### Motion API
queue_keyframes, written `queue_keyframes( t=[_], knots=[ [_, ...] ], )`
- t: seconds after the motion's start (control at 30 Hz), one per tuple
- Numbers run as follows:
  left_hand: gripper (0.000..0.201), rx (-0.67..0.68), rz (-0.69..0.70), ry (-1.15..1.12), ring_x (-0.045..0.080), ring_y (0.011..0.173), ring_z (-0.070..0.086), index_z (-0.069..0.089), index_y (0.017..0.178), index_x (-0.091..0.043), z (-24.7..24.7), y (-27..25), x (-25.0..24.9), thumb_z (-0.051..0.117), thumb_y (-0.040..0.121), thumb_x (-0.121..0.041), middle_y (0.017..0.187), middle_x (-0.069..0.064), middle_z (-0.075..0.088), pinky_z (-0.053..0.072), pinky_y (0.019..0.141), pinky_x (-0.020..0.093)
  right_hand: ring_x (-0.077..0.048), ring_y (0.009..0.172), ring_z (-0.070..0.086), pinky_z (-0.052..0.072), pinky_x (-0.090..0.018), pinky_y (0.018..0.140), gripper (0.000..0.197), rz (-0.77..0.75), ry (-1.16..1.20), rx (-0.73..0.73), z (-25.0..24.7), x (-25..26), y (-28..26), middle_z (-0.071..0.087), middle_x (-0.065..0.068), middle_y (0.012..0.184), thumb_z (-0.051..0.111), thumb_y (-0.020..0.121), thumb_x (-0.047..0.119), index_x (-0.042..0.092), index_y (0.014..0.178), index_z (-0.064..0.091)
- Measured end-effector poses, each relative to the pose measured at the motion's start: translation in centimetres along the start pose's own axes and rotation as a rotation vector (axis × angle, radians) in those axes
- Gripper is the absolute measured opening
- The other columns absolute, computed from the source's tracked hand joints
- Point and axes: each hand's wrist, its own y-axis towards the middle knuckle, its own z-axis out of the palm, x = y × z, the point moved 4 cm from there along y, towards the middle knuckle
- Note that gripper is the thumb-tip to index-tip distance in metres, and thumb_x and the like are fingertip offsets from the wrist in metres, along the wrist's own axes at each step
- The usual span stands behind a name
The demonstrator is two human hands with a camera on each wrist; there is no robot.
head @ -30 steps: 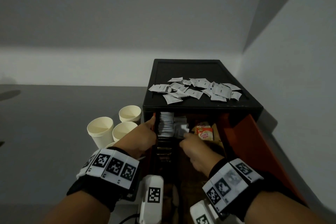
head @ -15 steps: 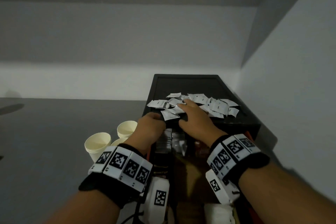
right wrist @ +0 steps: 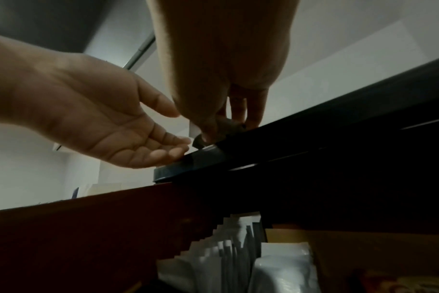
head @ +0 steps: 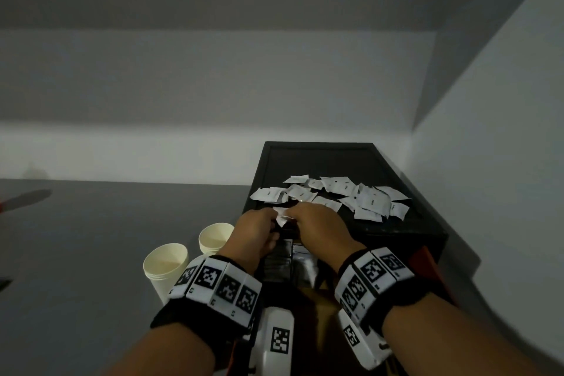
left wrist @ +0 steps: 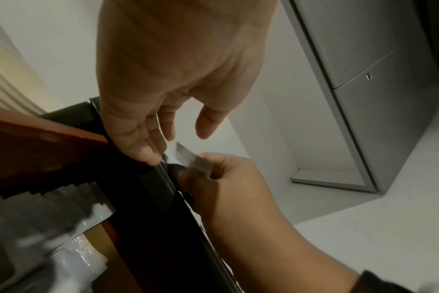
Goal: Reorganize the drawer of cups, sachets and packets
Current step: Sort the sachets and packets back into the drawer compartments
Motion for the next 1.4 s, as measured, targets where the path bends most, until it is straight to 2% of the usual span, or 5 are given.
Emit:
queue_keyframes(
  t=[0.37,0.57,0.83,1.13,1.4],
  knots=[
    [0.026,-0.247,0.405,0.644,0.025,0.061,0.051,0.058,0.069,0.001,0.1,1.3,-1.7,0.056,0.085,-0.019,0.055,0.005,0.053,0.036,0.056,0.026,-0.008,0.084,0.054,0.042,-0.016,0.067,0.027,0.430,0.612,-0.317,-2.0,-4.0,-1.1,0.060,-0.002,0.107,0.054,0.092,0.015,0.012,0.119,0.055],
    [0.060,-0.245,0.341,1.164,0.032,0.117,0.047,0.058,0.119,-0.013,1.6,2.8,-1.5,0.055,0.078,-0.056,0.125,0.011,0.051,0.042,0.096,0.042,-0.024,0.097,0.060,0.054,-0.044,0.083,0.017,0.704,1.048,-0.285,-1.4,-6.1,-1.4,0.059,-0.007,0.109,0.053,0.093,0.013,0.017,0.109,0.052],
    [0.032,-0.153,0.609,0.585,0.016,0.060,0.044,0.043,0.061,-0.013,3.2,0.3,-3.2,0.053,0.091,-0.016,0.062,0.001,0.046,0.033,0.050,0.012,-0.028,0.102,0.061,0.055,-0.037,0.073,0.015,0.818,1.393,-0.317,-2.0,-6.8,-2.6,0.063,-0.014,0.109,0.046,0.096,0.008,0.014,0.096,0.060],
    [0.013,0.165,0.440,0.250,0.019,0.070,0.067,0.065,0.081,-0.006,7.4,-2.1,-2.6,0.071,0.079,-0.018,0.081,0.009,0.070,0.054,0.061,0.025,-0.030,0.092,0.067,0.054,-0.042,0.083,0.039,0.781,1.806,-0.324,-2.6,-5.0,-2.5,0.070,-0.016,0.099,0.063,0.082,0.040,0.008,0.104,0.064],
    [0.014,-0.019,0.456,0.517,0.017,0.081,0.058,0.061,0.078,-0.012,4.8,1.3,-4.8,0.063,0.086,-0.024,0.085,0.004,0.062,0.048,0.077,0.028,-0.024,0.089,0.062,0.052,-0.036,0.071,0.034,0.658,1.700,-0.342,-4.2,-5.5,-2.1,0.063,-0.013,0.098,0.049,0.091,0.002,0.014,0.122,0.059]
  ],
)
